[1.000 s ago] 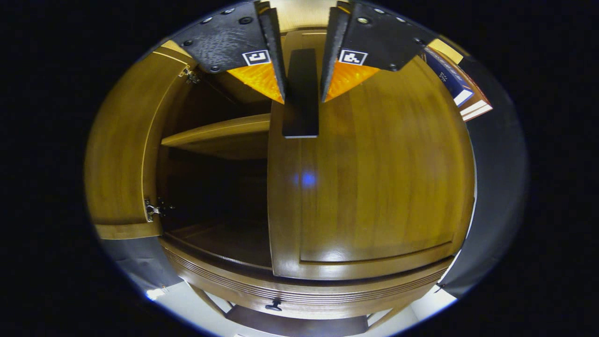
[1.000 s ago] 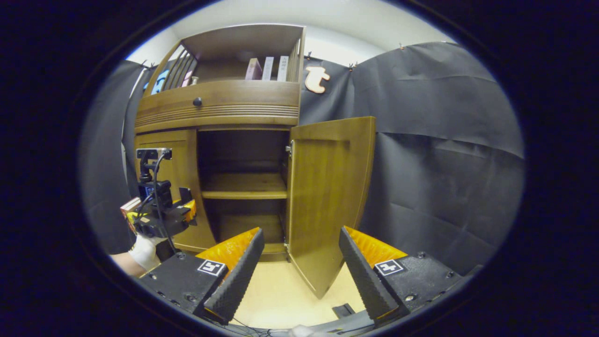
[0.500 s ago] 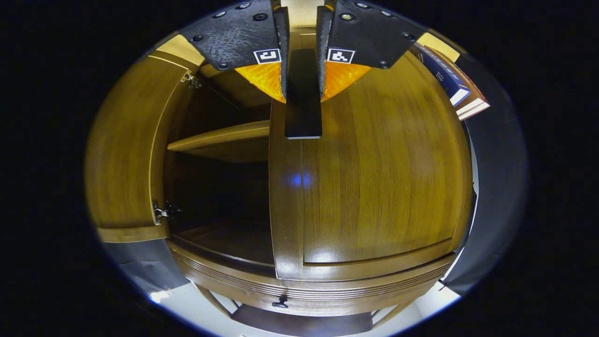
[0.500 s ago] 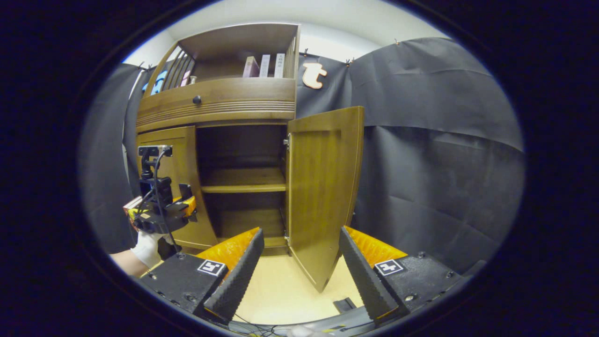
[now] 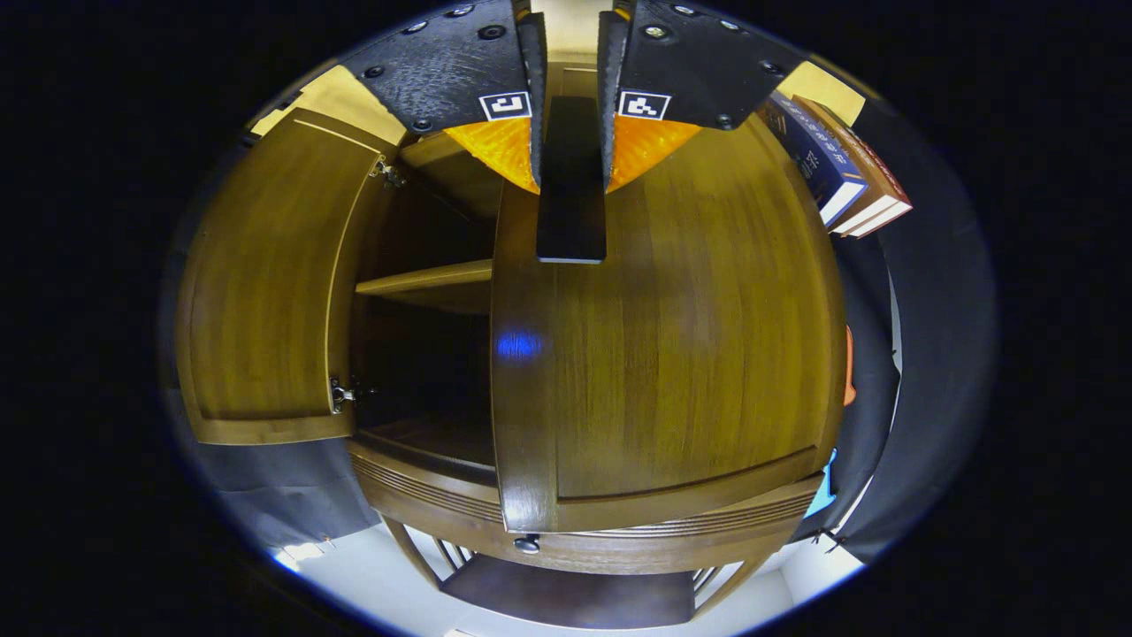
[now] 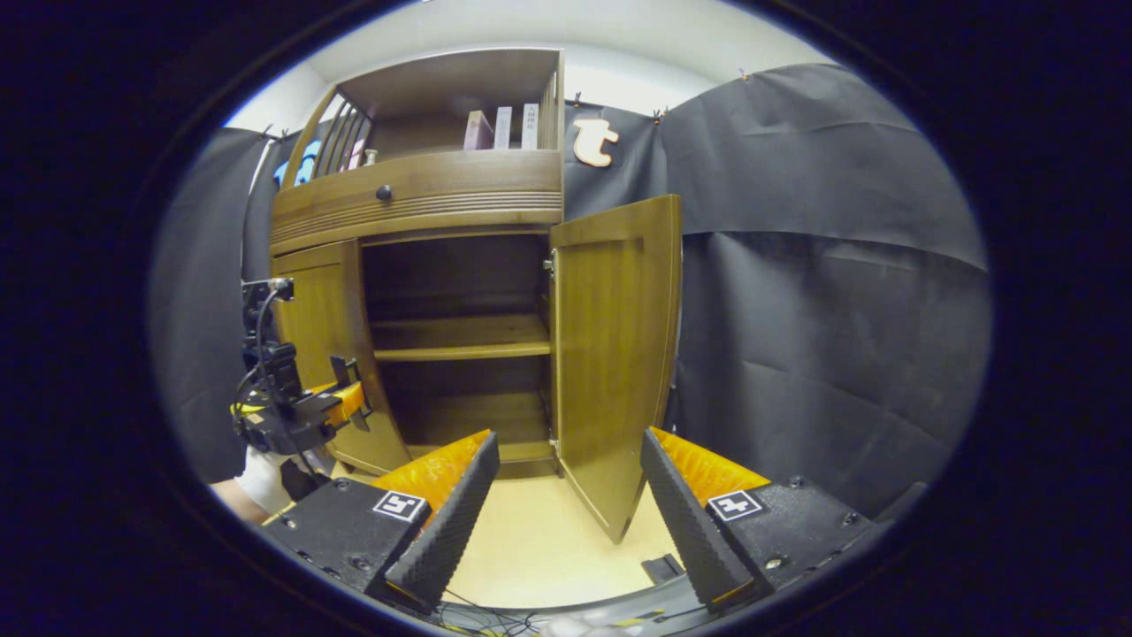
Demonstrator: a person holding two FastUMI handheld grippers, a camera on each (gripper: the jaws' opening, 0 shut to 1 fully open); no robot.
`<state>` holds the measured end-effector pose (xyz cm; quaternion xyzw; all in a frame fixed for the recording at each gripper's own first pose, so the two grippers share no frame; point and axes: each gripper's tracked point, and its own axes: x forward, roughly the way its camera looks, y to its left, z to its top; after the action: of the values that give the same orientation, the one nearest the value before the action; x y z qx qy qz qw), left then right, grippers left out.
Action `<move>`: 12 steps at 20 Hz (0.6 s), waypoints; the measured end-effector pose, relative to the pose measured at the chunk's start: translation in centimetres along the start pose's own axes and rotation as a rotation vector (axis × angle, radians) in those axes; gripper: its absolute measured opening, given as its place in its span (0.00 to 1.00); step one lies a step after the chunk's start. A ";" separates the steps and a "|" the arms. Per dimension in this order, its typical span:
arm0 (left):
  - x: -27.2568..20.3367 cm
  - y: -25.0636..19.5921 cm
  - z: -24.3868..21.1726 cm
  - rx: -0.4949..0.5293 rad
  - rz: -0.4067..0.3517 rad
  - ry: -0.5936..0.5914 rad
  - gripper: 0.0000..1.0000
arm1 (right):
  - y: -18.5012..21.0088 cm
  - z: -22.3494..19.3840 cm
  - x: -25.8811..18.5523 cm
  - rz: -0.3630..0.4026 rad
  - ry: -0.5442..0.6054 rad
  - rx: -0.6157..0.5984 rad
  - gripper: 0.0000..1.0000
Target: Open the right door of the double-door shoe cabinet with the right hand, and open the left door with the left hand.
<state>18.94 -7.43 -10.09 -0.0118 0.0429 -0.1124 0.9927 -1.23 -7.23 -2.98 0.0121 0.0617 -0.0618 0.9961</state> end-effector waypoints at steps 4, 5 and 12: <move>-2.7 0.7 -0.1 -0.003 -0.007 0.006 0.22 | 1.1 -0.3 -0.2 0.030 0.001 0.004 1.00; -3.4 0.9 -0.3 0.002 -0.004 0.007 0.22 | 1.4 -0.3 -0.4 0.037 0.000 0.001 1.00; -7.4 2.8 -0.6 0.011 0.022 -0.001 0.22 | 4.2 -0.4 -0.3 0.098 -0.002 -0.020 1.00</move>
<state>12.28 -3.02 -10.18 -0.0057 0.0421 -0.1017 0.9939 -1.06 -3.06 -3.30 0.0052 0.0606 -0.0122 0.9981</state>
